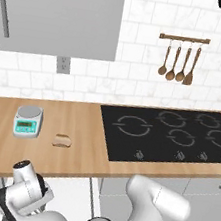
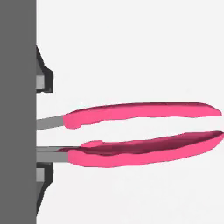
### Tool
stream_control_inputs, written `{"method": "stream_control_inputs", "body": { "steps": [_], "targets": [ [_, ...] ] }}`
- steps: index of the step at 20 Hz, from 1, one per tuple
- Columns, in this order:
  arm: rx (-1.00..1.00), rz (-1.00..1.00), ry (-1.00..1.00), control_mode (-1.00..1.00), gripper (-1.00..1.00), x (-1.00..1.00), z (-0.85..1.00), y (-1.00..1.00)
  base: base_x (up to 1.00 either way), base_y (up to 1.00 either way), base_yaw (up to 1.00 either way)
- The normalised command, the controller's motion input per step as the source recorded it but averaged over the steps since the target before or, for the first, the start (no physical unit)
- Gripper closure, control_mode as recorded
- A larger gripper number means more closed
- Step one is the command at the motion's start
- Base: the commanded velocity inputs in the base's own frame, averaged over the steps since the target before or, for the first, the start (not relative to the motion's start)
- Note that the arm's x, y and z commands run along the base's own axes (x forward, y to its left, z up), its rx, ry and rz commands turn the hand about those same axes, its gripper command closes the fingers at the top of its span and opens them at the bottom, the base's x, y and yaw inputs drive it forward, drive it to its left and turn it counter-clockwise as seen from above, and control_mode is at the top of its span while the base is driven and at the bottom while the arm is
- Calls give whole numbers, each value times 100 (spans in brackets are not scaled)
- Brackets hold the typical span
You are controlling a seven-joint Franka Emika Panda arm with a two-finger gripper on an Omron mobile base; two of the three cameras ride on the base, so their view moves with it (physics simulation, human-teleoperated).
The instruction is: Pick the tongs from the drawer and place it on the counter.
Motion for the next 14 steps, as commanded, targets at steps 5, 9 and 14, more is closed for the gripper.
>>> {"method": "stream_control_inputs", "body": {
  "steps": [5, 9, 14],
  "targets": [
    [-7, 16, 2, -100, 100, -90, -57, 31, 0, 0, 0],
    [-2, 8, 0, -100, 100, -66, -1, 13, 0, 0, 0],
    [0, 0, -5, -100, 100, -57, 76, 0, 0, 0, 0]
  ]
}}
